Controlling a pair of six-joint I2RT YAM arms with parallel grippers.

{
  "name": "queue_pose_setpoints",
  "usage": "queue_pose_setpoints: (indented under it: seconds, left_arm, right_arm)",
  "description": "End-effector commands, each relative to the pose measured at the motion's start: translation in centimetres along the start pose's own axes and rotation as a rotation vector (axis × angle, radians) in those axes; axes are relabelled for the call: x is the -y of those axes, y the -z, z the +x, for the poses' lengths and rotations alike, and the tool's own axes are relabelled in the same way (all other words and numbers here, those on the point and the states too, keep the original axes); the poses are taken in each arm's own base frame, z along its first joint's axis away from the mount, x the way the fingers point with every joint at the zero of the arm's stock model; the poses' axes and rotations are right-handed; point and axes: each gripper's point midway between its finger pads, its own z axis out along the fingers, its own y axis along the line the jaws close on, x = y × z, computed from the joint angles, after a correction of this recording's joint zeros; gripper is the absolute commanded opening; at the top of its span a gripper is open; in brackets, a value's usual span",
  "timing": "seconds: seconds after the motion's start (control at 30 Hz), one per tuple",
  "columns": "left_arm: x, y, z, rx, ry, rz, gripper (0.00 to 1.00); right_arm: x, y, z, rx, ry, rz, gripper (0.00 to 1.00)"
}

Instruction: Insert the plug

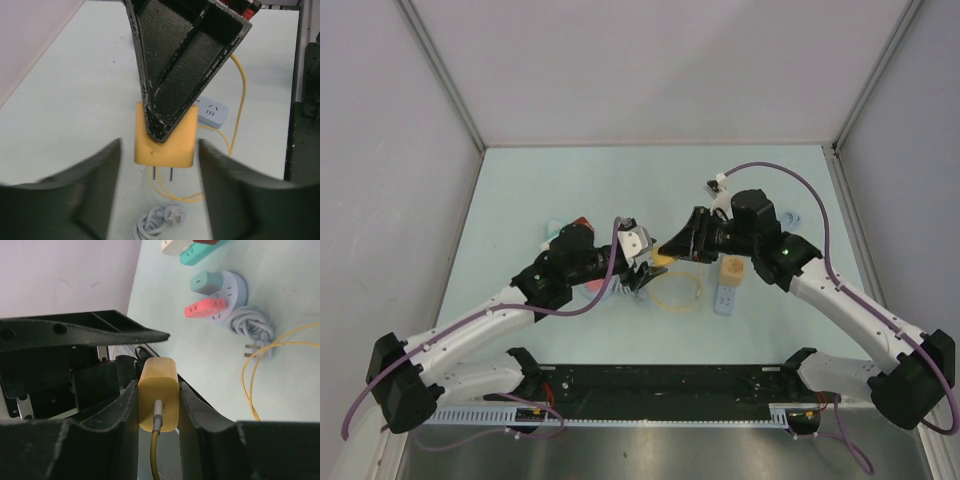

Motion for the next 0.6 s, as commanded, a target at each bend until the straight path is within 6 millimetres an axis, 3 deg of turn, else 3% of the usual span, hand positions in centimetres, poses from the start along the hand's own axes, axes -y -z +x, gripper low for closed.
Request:
queue_pose_setpoints:
  seconds: [0.0,0.07,0.13,0.3,0.4,0.57]
  left_arm:
    - [-0.3,0.3,-1.5,0.076,-0.02,-0.033,0.79]
    - [-0.6,0.3,-1.2,0.072,-0.011,-0.051,0.9]
    - [-0.8,0.4,-1.0,0.068,0.002,-0.073,0.95]
    - [-2.1,0.9,-1.1,0.077,0.01,-0.155,0.97]
    - [-2.4,0.8,-0.4,0.053,0.017,-0.171,0.97]
    - [-2.7,0.8,-0.4,0.047,0.032,-0.187,0.97]
  right_arm:
    - [-0.3,1.8,0.1,0.015,0.019,0.045,0.0]
    - [0.8,2.5,0.6,0.015,0.008,0.107,0.0]
    - [2.6,3.3,1.3,0.01,-0.007,0.198,0.0]
    - [7.8,6.6,2.4,0.049,-0.032,0.489,0.0]
    - [11.3,8.6,1.8,0.129,-0.012,0.676,0.0]
    - [14.8,9.3,2.7,0.126,-0.002,0.829,0.0]
